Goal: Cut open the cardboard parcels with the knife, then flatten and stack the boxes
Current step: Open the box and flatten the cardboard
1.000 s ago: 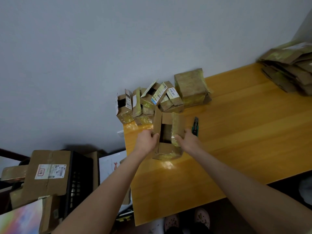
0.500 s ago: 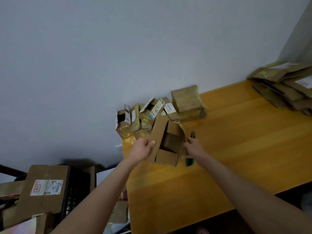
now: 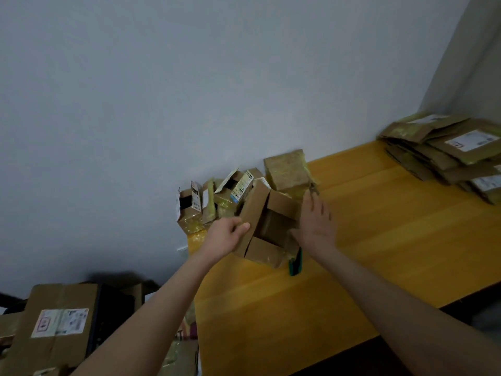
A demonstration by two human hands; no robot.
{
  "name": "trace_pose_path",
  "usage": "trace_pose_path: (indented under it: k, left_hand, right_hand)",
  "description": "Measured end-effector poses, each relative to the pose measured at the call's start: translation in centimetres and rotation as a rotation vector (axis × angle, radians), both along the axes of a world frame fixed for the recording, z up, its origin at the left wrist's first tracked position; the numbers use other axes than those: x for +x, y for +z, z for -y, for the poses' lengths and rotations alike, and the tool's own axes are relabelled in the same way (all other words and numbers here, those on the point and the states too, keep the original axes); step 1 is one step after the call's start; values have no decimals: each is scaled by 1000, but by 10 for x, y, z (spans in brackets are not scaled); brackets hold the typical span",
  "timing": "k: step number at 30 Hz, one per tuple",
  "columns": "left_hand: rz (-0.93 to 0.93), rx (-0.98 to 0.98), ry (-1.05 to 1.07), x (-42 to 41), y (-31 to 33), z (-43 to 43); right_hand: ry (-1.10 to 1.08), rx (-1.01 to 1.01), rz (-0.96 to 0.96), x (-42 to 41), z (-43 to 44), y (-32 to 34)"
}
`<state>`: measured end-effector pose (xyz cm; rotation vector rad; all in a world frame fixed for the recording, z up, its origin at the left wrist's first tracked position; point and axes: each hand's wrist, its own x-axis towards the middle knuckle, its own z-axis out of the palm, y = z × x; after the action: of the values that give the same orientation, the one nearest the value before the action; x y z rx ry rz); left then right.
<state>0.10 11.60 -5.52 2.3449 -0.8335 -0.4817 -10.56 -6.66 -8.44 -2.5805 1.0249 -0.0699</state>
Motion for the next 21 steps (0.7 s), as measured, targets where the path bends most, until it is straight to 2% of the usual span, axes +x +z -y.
trace_pose_path:
  k: [2,4,6,12,15,18,21]
  left_hand:
    - [38,27,-110,-3,8,9]
    - [72,42,-200,-4,15,15]
    - [81,33,-229,-1,19,17]
    - [114,68,-313,13,29,17]
    - [179,130,-334,23,29,12]
    - [185,79,-265,31,29,0]
    - [253,10,-70,28,22,-9]
  right_hand:
    - [58,-86,-55,5,3,5]
    - [64,-78,-28,8,6,9]
    - [98,-43,17,7,11,13]
    - [255,7,-17,-3,15,18]
    - [149,199,140,-6,19,20]
    - [94,426,342,-11,25,25]
    - [98,527,391,-10,20,29]
